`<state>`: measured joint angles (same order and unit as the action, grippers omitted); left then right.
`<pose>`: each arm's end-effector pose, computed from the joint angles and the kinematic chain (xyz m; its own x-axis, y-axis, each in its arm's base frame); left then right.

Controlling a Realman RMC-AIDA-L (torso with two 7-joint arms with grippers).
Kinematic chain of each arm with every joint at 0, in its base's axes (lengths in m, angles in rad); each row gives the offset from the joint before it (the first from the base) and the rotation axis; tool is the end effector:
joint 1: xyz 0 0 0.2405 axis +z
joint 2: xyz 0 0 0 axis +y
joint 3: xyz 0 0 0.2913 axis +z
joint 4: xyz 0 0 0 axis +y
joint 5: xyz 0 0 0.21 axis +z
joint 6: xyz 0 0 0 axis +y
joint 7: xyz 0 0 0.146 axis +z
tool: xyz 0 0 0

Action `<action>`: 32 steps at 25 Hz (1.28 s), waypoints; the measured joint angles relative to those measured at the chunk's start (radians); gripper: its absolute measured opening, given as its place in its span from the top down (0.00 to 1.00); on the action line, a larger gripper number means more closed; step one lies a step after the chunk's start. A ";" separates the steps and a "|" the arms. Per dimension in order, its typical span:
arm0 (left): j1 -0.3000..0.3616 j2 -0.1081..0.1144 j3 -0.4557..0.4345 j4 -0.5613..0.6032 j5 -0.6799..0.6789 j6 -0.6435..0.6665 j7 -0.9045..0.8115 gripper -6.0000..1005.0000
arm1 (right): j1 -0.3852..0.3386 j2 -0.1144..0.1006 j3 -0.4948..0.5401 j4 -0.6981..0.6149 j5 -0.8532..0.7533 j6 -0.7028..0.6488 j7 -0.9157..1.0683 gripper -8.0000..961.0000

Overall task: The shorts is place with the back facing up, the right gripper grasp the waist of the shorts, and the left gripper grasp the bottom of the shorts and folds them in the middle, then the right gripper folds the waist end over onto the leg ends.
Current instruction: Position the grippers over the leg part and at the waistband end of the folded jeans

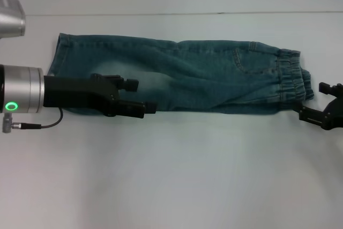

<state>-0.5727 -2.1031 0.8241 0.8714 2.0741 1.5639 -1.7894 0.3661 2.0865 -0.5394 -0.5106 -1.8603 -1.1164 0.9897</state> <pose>-0.2487 0.3651 -0.0165 0.7704 0.5088 0.3842 0.5661 -0.8231 -0.0452 0.3988 0.3241 -0.0107 0.8115 -0.3392 -0.4759 -0.5816 -0.5485 -0.6008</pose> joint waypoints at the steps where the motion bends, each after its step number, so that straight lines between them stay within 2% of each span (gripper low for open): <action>1: 0.001 -0.001 0.000 0.000 0.000 -0.001 0.000 0.09 | 0.008 -0.001 -0.004 0.002 -0.012 0.011 0.005 0.04; 14: 0.003 -0.003 0.001 0.000 0.000 -0.002 -0.010 0.09 | 0.089 -0.003 -0.040 0.046 -0.073 0.104 0.030 0.05; 22: 0.004 -0.004 0.001 -0.002 0.000 -0.016 -0.013 0.10 | 0.100 -0.001 -0.097 0.038 -0.097 0.115 0.036 0.06; 25: 0.004 -0.004 0.001 -0.004 0.000 -0.016 -0.012 0.10 | 0.098 -0.002 -0.097 0.035 -0.097 0.116 0.027 0.24; 30: 0.005 -0.008 0.002 -0.005 0.012 -0.017 -0.012 0.10 | 0.090 0.002 -0.097 0.019 -0.093 0.103 0.000 0.32; 32: 0.005 -0.009 0.003 -0.005 0.014 -0.018 -0.012 0.10 | 0.089 0.002 -0.096 0.017 -0.092 0.086 -0.012 0.40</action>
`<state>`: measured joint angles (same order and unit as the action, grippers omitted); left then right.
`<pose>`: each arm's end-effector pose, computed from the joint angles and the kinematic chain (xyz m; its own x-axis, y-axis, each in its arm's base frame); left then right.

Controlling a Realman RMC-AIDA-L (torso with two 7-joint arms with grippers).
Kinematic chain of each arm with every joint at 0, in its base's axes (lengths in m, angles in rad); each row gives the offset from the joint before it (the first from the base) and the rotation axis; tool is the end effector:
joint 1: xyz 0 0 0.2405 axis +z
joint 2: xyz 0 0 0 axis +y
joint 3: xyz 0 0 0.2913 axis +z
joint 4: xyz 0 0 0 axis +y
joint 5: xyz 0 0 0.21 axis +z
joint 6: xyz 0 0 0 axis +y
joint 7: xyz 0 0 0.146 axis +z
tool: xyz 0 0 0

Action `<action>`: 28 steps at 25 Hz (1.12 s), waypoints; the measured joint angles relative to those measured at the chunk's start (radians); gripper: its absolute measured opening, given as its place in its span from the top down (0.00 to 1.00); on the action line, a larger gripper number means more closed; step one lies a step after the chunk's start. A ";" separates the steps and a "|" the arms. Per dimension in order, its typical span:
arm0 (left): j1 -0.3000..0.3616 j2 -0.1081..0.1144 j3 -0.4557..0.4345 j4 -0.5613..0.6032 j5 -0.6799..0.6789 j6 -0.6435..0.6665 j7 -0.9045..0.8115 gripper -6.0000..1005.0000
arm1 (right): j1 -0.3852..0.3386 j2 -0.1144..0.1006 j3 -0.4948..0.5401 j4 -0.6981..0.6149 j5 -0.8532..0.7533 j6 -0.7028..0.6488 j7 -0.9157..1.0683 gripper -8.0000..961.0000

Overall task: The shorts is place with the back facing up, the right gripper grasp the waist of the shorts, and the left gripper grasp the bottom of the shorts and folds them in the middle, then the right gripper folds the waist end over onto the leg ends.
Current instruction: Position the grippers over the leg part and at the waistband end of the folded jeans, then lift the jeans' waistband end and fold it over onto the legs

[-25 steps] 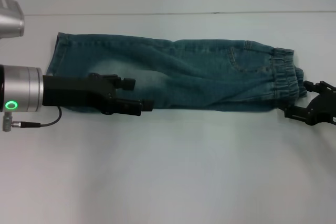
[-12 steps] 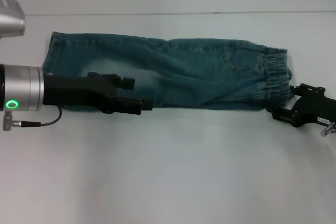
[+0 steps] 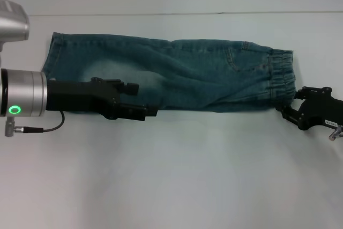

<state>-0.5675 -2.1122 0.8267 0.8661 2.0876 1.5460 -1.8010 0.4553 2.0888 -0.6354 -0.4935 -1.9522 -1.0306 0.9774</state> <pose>-0.2517 0.3636 -0.0219 0.7595 0.5299 0.3773 0.5870 -0.8083 -0.0465 0.3778 0.3512 -0.0332 0.8955 -0.3127 -0.3168 -0.4445 -0.6665 -0.5985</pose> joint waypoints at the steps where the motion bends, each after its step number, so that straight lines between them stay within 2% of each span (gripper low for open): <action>1: 0.000 -0.001 0.000 0.000 0.000 0.000 0.000 0.10 | -0.001 0.000 0.002 -0.002 0.000 -0.011 -0.005 0.44; 4: 0.000 -0.003 0.000 -0.003 0.002 -0.006 0.000 0.10 | -0.002 0.000 0.005 -0.010 0.001 -0.032 -0.008 0.55; 13: 0.000 -0.011 0.000 -0.003 0.008 -0.010 0.001 0.11 | 0.000 -0.002 0.013 -0.011 0.002 -0.036 -0.015 0.73; 16: 0.000 -0.021 -0.006 -0.002 0.006 -0.020 0.005 0.11 | -0.003 -0.002 0.015 -0.022 0.003 -0.031 -0.014 0.77; 17: 0.000 -0.031 -0.007 0.001 0.003 -0.036 0.008 0.11 | -0.005 -0.001 0.017 -0.030 0.004 -0.031 -0.013 0.78; 20: -0.004 -0.053 0.001 -0.002 -0.017 -0.122 0.026 0.11 | -0.016 0.000 0.023 -0.058 0.005 -0.042 -0.007 0.80; 21: -0.004 -0.053 0.001 -0.002 -0.017 -0.122 0.026 0.11 | -0.021 0.001 0.024 -0.071 0.005 -0.050 -0.001 0.82; 22: -0.017 -0.058 0.038 -0.050 -0.082 -0.234 0.052 0.11 | -0.026 0.001 0.023 -0.087 0.005 -0.061 0.009 0.83; 25: -0.035 -0.056 0.064 -0.108 -0.150 -0.338 0.086 0.11 | -0.044 0.001 0.015 -0.152 -0.004 -0.107 0.052 0.83; 28: -0.058 -0.060 0.079 -0.183 -0.241 -0.451 0.178 0.22 | -0.070 0.001 0.007 -0.240 -0.007 -0.156 0.104 0.84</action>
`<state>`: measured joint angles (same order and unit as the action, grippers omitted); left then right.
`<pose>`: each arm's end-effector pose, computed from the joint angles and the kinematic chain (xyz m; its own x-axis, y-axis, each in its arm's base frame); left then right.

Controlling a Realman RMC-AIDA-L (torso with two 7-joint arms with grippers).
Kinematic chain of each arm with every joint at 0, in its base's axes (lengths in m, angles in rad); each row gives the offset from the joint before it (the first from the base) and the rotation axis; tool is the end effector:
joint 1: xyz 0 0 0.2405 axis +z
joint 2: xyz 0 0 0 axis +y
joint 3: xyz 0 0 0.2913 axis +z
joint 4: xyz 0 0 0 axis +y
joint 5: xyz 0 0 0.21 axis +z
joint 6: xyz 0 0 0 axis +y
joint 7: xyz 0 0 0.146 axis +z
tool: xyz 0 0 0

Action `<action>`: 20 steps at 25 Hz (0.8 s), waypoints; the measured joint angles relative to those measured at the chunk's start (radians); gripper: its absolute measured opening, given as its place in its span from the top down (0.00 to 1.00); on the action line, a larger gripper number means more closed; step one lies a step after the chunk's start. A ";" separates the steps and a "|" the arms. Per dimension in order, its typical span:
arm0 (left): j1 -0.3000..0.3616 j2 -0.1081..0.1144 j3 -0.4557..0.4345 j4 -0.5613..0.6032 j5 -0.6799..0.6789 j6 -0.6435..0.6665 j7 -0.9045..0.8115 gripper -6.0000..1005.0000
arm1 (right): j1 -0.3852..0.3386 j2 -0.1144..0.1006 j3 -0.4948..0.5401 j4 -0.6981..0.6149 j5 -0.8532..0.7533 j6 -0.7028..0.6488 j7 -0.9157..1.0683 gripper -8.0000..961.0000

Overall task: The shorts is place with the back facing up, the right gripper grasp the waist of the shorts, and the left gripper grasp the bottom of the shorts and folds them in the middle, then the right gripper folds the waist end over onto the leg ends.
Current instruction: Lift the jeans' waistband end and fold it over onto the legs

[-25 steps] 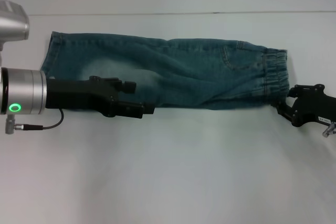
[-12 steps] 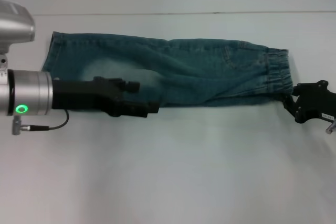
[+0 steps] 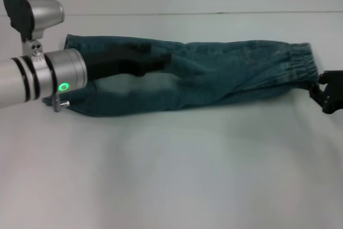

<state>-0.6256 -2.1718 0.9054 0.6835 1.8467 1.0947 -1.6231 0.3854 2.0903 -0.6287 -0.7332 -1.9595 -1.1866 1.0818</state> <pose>-0.2369 0.4093 -0.0642 0.7026 0.4385 0.5604 0.6472 -0.7212 -0.2471 0.3692 0.3473 0.0149 0.9099 -0.2339 -0.3427 -0.4068 -0.6649 -0.6264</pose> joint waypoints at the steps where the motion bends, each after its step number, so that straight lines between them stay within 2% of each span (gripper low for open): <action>1: -0.008 -0.002 0.008 -0.034 -0.053 -0.043 0.047 0.25 | -0.007 0.000 -0.004 -0.025 0.000 -0.011 0.016 0.84; 5: -0.057 -0.003 0.068 -0.199 -0.258 -0.140 0.268 0.42 | -0.042 0.001 -0.049 -0.168 -0.019 -0.067 0.111 0.84; 8: -0.113 -0.003 0.096 -0.303 -0.323 -0.172 0.387 0.56 | -0.047 0.003 -0.072 -0.220 -0.031 -0.092 0.147 0.84; 13: -0.193 -0.003 0.103 -0.477 -0.440 -0.208 0.527 0.65 | -0.058 0.006 -0.154 -0.339 -0.037 -0.122 0.214 0.84; 19: -0.214 -0.003 0.098 -0.581 -0.522 -0.213 0.601 0.77 | -0.050 0.007 -0.256 -0.457 -0.033 -0.129 0.280 0.84; 20: -0.214 -0.003 0.097 -0.589 -0.524 -0.213 0.602 0.83 | -0.044 0.007 -0.271 -0.476 -0.033 -0.129 0.289 0.84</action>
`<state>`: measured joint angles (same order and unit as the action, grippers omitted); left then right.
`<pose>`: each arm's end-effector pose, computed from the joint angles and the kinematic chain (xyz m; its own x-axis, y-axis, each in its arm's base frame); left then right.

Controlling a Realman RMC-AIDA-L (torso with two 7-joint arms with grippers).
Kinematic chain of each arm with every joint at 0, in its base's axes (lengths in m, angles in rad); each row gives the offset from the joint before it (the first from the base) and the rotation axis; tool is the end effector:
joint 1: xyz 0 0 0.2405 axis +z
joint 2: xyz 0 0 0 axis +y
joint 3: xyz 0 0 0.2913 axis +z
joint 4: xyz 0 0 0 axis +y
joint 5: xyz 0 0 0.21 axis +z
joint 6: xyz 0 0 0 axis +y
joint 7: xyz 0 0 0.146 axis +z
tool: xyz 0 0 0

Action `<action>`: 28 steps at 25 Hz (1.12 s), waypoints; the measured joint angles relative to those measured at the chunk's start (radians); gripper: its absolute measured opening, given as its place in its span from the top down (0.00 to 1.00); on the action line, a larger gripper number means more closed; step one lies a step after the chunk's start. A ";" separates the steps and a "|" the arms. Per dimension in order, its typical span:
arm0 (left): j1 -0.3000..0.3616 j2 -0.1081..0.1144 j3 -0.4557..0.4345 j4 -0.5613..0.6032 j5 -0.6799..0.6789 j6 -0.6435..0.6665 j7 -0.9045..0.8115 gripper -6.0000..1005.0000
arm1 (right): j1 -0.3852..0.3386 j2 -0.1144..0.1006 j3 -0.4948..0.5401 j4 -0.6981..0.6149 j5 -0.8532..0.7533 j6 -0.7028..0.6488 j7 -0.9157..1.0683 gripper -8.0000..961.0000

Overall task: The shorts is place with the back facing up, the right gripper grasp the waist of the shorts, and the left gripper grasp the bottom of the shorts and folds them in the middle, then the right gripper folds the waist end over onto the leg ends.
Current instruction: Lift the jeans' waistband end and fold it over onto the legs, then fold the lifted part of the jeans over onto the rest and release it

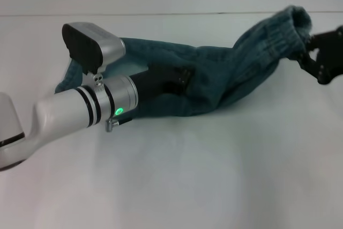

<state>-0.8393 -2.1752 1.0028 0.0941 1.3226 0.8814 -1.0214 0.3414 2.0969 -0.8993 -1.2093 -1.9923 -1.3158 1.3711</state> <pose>-0.2221 0.4060 -0.1459 0.7150 0.3874 0.5820 0.6288 -0.7203 -0.2930 0.2847 0.3611 0.0492 0.9757 -0.0558 -0.2118 -0.1737 -0.7863 -0.5929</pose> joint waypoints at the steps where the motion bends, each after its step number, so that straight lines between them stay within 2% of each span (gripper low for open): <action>1: 0.001 0.000 0.000 -0.006 -0.001 0.001 0.000 0.90 | 0.005 0.000 -0.011 -0.014 0.000 0.000 0.008 0.84; 2: 0.003 0.000 0.000 -0.015 -0.002 0.003 0.001 0.96 | 0.013 -0.001 -0.024 -0.031 0.000 -0.001 0.015 0.84; 9: -0.006 0.000 -0.020 -0.114 -0.027 0.025 0.084 0.96 | 0.112 -0.006 -0.059 -0.076 0.002 -0.011 0.048 0.84; 15: 0.001 0.000 -0.124 -0.192 -0.020 0.110 0.191 0.96 | 0.229 -0.009 -0.073 -0.058 -0.006 -0.011 0.052 0.85; 18: 0.014 0.000 -0.136 -0.196 -0.020 0.119 0.202 0.96 | 0.293 -0.010 -0.100 -0.012 -0.027 -0.006 0.050 0.84; 21: 0.068 -0.001 -0.170 -0.150 -0.026 0.126 0.212 0.96 | 0.375 -0.011 -0.119 0.089 -0.079 0.020 0.031 0.83; 23: 0.133 0.000 -0.204 -0.078 -0.027 0.137 0.212 0.96 | 0.395 -0.010 -0.128 0.120 -0.088 0.033 0.024 0.82; 28: 0.358 0.003 -0.342 0.150 -0.029 0.248 0.200 0.96 | 0.451 -0.010 -0.191 0.208 -0.097 0.112 0.007 0.80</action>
<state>-0.4812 -2.1717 0.6609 0.2445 1.2940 1.1295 -0.8218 0.7925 2.0867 -1.0903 -1.0011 -2.0891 -1.2042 1.3781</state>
